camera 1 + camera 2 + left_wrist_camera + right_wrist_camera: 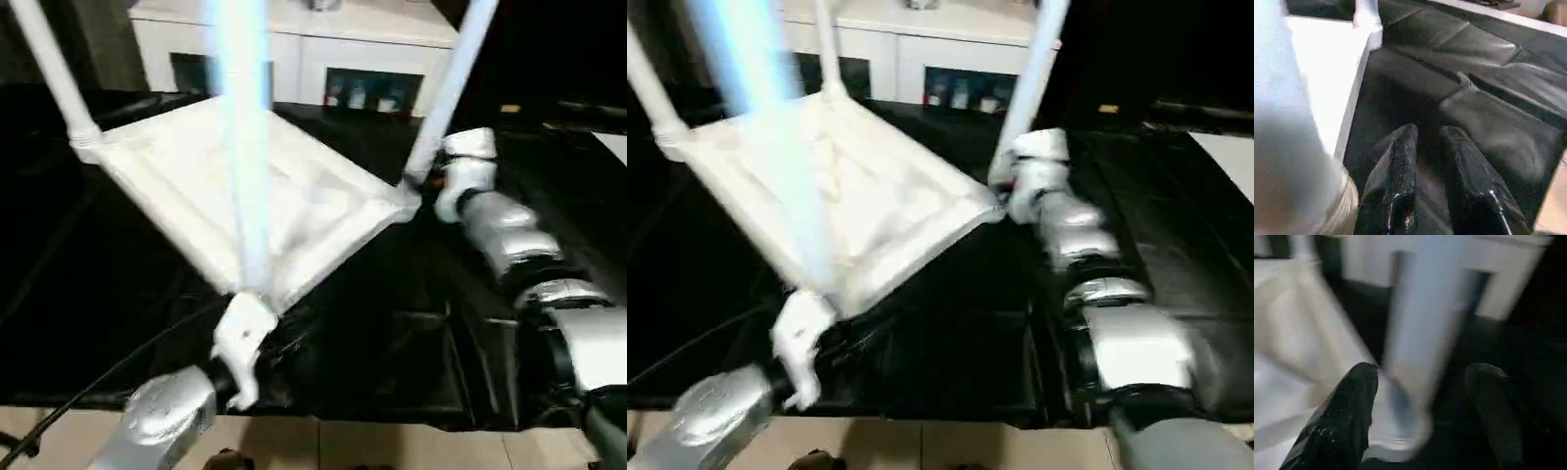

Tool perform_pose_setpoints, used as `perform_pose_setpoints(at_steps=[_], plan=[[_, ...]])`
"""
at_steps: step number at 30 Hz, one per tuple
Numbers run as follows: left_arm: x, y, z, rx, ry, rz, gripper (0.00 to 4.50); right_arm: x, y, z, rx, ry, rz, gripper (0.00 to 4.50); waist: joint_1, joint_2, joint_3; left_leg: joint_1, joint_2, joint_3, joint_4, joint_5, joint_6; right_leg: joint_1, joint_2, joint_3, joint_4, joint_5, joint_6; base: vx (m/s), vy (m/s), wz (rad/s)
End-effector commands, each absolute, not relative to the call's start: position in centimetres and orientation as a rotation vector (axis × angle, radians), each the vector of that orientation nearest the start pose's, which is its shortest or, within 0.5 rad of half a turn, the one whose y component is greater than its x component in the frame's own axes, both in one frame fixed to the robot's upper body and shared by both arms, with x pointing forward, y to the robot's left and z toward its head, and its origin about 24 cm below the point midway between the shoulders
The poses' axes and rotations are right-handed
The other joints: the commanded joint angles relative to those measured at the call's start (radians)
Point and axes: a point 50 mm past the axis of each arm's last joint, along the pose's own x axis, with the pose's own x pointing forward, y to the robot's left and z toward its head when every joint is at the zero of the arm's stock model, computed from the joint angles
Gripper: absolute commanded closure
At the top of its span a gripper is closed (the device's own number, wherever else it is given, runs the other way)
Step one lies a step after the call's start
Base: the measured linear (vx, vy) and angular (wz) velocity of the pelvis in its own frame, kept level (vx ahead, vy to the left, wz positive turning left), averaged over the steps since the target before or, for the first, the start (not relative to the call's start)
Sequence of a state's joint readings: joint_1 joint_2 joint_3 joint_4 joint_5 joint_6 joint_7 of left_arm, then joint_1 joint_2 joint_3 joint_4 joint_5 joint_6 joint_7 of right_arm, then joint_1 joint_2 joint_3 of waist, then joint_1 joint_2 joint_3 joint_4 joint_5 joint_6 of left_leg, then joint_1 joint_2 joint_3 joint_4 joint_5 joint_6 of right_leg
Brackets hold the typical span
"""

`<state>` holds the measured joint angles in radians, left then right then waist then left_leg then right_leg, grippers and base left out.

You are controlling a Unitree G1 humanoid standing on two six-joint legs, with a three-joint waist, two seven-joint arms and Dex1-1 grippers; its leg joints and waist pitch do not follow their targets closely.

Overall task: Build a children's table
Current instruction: Rotate table base

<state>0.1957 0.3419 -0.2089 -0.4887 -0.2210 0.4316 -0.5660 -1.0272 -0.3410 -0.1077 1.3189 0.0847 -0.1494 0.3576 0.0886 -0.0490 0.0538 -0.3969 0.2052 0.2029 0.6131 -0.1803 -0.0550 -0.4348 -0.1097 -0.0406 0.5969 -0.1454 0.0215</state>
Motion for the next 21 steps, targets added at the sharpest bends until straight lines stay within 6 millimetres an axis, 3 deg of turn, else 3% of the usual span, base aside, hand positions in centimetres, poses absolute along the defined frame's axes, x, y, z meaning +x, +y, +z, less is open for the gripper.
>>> perform_pose_setpoints(at_steps=[1, 5, 7, 12, 13, 14, 15, 16, 20, 21], plan=[[18.6, 12.4, 6.9, 0.032, 0.215, -0.861, 3.55, 40.3, -20.4, 11.4, -0.096, 0.128, 0.199, 1.29, -0.011, 0.002, -0.064, 0.025, 0.013, -0.010, -0.086, -0.399, -0.034, 0.032, -0.006, 0.010, -0.061, -0.353, -0.129, 0.000, 0.000, 0.00], [18.2, 14.3, 6.8, 0.056, 0.241, -0.832, 3.55, 40.3, -18.6, 11.5, -0.033, 0.093, 0.328, 1.29, -0.034, -0.004, -0.063, 0.015, 0.014, -0.015, -0.087, -0.400, -0.020, 0.037, -0.009, 0.009, -0.062, -0.374, -0.129, 0.000, 0.000, 0.00], [18.4, 14.7, 6.8, 0.061, 0.235, -0.816, 3.55, 40.3, -18.3, 11.5, -0.033, 0.086, 0.351, 1.29, -0.037, -0.001, -0.062, 0.022, 0.016, -0.013, -0.085, -0.410, -0.015, 0.030, -0.008, 0.011, -0.065, -0.387, -0.135, 0.000, 0.000, 0.00], [19.6, 16.3, 7.0, 0.096, 0.232, -0.789, 3.55, 39.9, -17.0, 11.0, 0.018, 0.071, 0.469, 1.29, -0.038, 0.007, -0.061, 0.028, 0.017, -0.014, -0.087, -0.422, -0.021, 0.027, -0.005, 0.013, -0.062, -0.377, -0.154, 0.000, 0.000, 0.00], [19.6, 17.2, 7.0, 0.104, 0.261, -0.804, 3.55, 39.5, -16.5, 10.4, 0.025, 0.067, 0.538, 1.29, -0.037, 0.015, -0.062, 0.028, 0.018, -0.016, -0.088, -0.412, -0.025, 0.030, -0.006, 0.013, -0.059, -0.354, -0.165, 0.000, 0.000, 0.00], [19.4, 17.8, 7.0, 0.106, 0.283, -0.816, 3.55, 39.1, -16.4, 9.9, 0.022, 0.071, 0.572, 1.29, -0.035, 0.013, -0.062, 0.030, 0.017, -0.013, -0.088, -0.413, -0.023, 0.029, -0.005, 0.013, -0.061, -0.349, -0.165, 0.000, 0.000, 0.00], [19.3, 18.2, 7.0, 0.108, 0.297, -0.824, 3.55, 38.9, -16.3, 9.6, 0.021, 0.073, 0.595, 1.29, -0.035, 0.022, -0.063, 0.031, 0.016, -0.014, -0.087, -0.414, -0.022, 0.028, -0.005, 0.015, -0.058, -0.340, -0.170, 0.000, 0.000, 0.00], [18.7, 19.4, 7.0, 0.115, 0.338, -0.854, 3.55, 38.0, -16.3, 8.5, 0.006, 0.084, 0.664, 1.29, -0.035, 0.021, -0.063, 0.031, 0.016, -0.014, -0.090, -0.415, -0.019, 0.032, -0.002, 0.014, -0.058, -0.324, -0.179, 0.000, 0.000, 0.00], [18.7, 20.3, 6.9, 0.113, 0.352, -0.855, 3.55, 37.5, -16.7, 7.8, -0.005, 0.092, 0.676, 1.29, -0.033, 0.022, -0.064, 0.034, 0.019, -0.012, -0.092, -0.395, -0.024, 0.033, -0.002, 0.016, -0.052, -0.288, -0.210, 0.000, 0.000, 0.00], [19.0, 20.8, 7.1, 0.092, 0.351, -0.841, 3.36, 37.2, -17.1, 7.3, 0.002, 0.098, 0.661, 1.29, -0.033, 0.020, -0.064, 0.033, 0.018, -0.012, -0.091, -0.394, -0.024, 0.035, -0.003, 0.016, -0.052, -0.292, -0.211, 0.000, 0.000, 0.00]])
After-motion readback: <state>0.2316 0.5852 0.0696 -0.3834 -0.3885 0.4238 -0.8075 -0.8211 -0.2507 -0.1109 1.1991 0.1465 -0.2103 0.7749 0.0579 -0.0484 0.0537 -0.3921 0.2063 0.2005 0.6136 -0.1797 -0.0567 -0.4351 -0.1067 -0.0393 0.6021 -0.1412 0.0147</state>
